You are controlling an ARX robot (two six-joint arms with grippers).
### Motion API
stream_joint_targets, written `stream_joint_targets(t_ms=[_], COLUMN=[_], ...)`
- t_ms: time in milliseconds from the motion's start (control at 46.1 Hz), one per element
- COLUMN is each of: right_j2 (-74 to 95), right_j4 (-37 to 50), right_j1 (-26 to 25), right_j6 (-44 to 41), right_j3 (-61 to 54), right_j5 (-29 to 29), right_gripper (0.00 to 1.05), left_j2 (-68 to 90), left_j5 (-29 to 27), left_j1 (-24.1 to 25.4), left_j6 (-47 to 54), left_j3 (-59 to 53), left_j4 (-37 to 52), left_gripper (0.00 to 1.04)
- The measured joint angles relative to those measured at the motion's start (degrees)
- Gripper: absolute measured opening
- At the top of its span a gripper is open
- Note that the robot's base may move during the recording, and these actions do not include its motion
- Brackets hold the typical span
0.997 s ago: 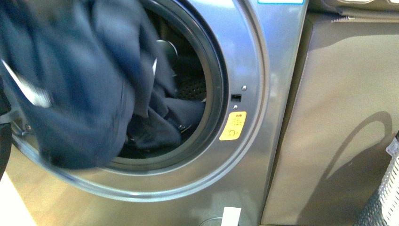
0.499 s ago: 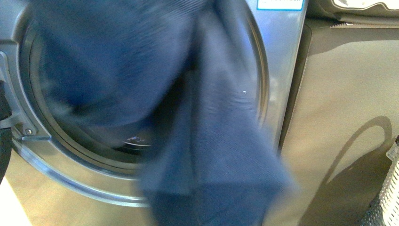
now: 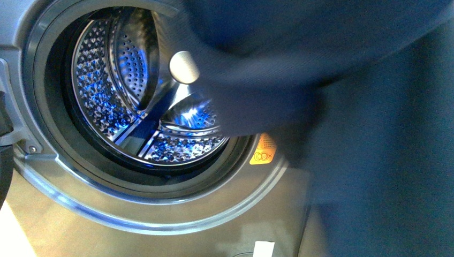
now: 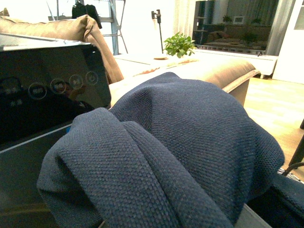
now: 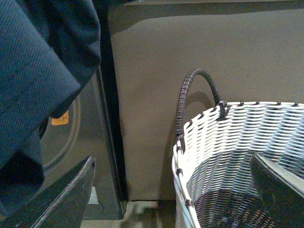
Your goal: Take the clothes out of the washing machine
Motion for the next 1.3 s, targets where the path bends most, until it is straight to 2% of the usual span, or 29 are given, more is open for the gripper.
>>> stream_joint_targets(t_ms=[369,715,759,802,846,932,954,1019,1062,1301], right_j2=[0.00,0.00,0.87,3.58,5.86,10.51,11.56,16.87,22.64,41.33], right_j4=[0.00,0.02,1.44,5.79,8.81,14.16,15.34,20.70,26.08,43.87], right_j1=[0.00,-0.02,-1.49,-5.99,-9.88,-15.98,-16.83,-18.75,-19.10,-17.64], right_j6=[0.00,0.04,1.46,6.10,9.62,15.76,16.41,19.91,21.86,24.79], right_j3=[0.00,0.00,-0.02,-0.02,-0.02,-0.02,0.00,0.55,2.21,12.02], right_j5=[0.02,-0.09,-5.03,-17.79,-27.47,-40.87,-42.77,-46.31,-46.45,-47.91], right_gripper=[0.97,0.97,0.97,0.97,0.97,0.97,0.97,0.97,0.97,0.97], left_j2=[6.67,6.75,6.75,6.75,6.75,6.75,6.75,6.75,6.75,6.78], left_j5=[0.00,-0.79,-0.79,-0.79,-0.83,-0.76,-0.76,-0.85,-0.85,-0.85], left_j1=[-1.73,-2.45,-2.47,-2.47,-2.47,-2.47,-2.47,-2.45,-2.47,-2.47], left_j6=[-3.58,-4.15,-4.20,-4.20,-4.31,-4.37,-4.37,-4.37,-4.37,-4.37], left_j3=[15.15,17.33,17.33,17.33,17.35,17.35,17.35,17.35,17.35,17.35], left_j4=[-8.02,-8.79,-8.83,-8.85,-8.85,-8.87,-8.87,-8.87,-8.87,-8.87], left_gripper=[0.15,0.15,0.15,0.15,0.15,0.15,0.15,0.15,0.15,0.15])
